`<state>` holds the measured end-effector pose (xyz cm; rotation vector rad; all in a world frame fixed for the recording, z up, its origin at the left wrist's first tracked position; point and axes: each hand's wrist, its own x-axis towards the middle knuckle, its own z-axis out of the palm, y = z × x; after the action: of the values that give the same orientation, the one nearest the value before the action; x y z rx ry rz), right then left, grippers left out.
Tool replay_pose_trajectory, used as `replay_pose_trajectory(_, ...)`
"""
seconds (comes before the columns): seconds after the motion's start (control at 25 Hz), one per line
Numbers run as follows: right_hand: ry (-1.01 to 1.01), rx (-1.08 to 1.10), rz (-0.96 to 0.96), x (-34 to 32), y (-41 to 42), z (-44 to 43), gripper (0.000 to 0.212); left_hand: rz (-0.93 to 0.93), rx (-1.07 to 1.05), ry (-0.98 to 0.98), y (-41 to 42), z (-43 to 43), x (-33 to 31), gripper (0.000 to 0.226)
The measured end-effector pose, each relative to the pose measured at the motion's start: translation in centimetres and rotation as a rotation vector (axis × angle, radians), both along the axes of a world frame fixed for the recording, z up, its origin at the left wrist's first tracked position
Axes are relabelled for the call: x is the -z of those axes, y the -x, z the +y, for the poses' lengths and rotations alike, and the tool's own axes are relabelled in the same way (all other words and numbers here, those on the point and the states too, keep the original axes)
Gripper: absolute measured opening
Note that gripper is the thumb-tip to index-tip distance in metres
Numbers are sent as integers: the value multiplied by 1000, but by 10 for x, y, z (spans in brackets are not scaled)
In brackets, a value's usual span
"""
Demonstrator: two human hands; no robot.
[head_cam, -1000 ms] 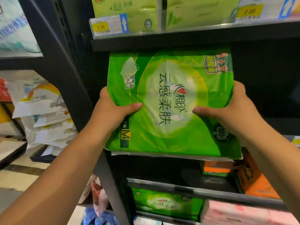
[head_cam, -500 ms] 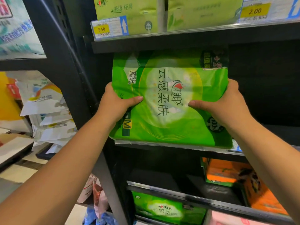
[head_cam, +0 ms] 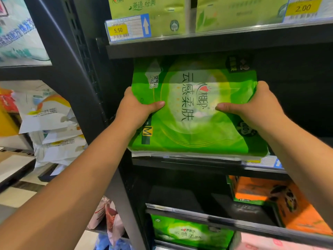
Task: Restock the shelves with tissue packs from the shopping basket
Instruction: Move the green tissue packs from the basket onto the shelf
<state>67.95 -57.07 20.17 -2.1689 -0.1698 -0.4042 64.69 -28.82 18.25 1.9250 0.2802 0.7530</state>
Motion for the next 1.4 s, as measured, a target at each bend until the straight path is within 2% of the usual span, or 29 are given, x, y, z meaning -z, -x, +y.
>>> replay_pose_trajectory(0.32, -24, 7, -29, -7, -2, 3, 86, -20, 13, 8, -5, 4, -5, 76)
replay_pose_trajectory(0.72, -32, 41, -73, 19, -18, 10, 103, -68, -47, -76, -17, 2, 16, 79)
replay_pose_trajectory(0.84, -73, 33, -103, 32, -26, 12, 96, -97, -71, -115, -22, 1, 27, 77)
replay_pose_trajectory(1.04, -104, 32, -171, 45, -41, 12, 85, -101, -118, -129, -33, 5, 33, 87)
replay_pose_trajectory(1.16, -104, 5, -203, 59, -47, 18, 92, -97, -59, -105, -38, 9, 47, 97)
replay_pose_trajectory(1.4, -92, -3, -218, 76, -72, 30, 92, -140, -31, -102, -50, 13, 59, 94)
